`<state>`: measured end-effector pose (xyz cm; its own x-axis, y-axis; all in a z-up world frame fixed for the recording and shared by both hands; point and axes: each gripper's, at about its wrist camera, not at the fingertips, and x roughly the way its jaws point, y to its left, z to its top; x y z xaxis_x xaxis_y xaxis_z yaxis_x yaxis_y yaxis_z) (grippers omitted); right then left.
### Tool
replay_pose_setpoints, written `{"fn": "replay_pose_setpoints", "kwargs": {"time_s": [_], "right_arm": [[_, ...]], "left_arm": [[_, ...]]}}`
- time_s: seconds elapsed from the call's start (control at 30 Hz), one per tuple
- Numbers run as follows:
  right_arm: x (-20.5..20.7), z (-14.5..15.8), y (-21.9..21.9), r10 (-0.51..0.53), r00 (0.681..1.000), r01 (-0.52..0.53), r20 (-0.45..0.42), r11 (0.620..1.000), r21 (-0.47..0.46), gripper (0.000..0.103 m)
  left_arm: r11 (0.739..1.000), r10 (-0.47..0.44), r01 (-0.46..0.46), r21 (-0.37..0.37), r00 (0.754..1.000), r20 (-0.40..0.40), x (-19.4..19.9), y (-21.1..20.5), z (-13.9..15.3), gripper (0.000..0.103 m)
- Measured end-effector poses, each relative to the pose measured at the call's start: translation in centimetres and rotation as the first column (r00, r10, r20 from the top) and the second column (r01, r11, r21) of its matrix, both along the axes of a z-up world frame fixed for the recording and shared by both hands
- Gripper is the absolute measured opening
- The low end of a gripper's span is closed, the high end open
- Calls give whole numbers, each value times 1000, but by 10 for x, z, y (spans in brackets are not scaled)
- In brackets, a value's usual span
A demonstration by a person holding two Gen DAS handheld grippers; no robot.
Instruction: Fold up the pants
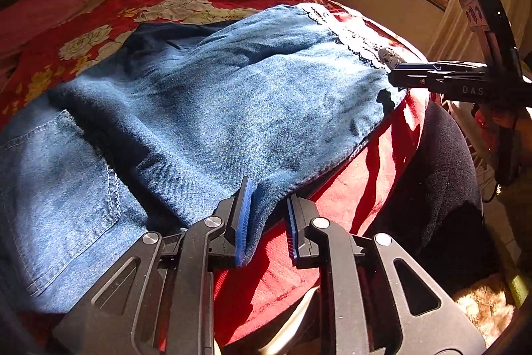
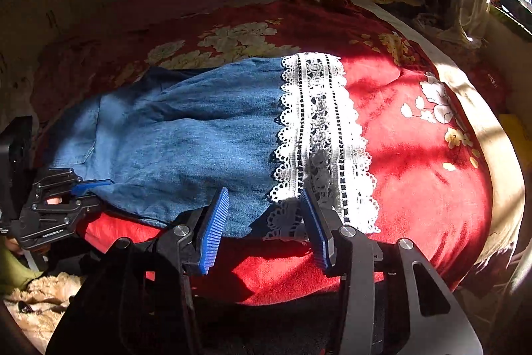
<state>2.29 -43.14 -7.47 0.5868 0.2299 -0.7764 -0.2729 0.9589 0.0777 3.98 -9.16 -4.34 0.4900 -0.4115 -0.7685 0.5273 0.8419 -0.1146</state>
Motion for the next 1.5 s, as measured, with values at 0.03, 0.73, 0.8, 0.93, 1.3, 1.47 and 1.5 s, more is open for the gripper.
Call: {"fn": "replay_pose_setpoints", "kwargs": {"time_s": [0.03,0.73,0.8,0.93,1.3,1.47,1.5], "right_arm": [[2,-6,-3,-3,1000,3,3,1000,3,40],[-5,10,-13,-22,997,15,81,996,85,55],[-3,6,-14,-26,997,20,71,996,87,55],[-3,4,-14,-23,997,17,71,997,81,55],[-6,12,-18,-6,996,-7,88,988,152,67],[2,26,-39,-55,992,35,112,984,175,74],[7,28,-42,-64,992,43,113,983,178,74]], "left_arm": [[1000,5,-5,-7,1000,-2,-4,5,3,20],[771,610,-626,-114,778,-151,8,216,18,34],[773,617,-627,-94,778,-117,14,209,22,30],[744,665,-662,-96,747,8,11,227,47,28],[711,698,-700,-65,714,-54,-6,252,34,54],[707,706,-707,-28,703,83,-25,245,74,54],[714,698,-699,-33,709,101,-25,243,81,54]]}}
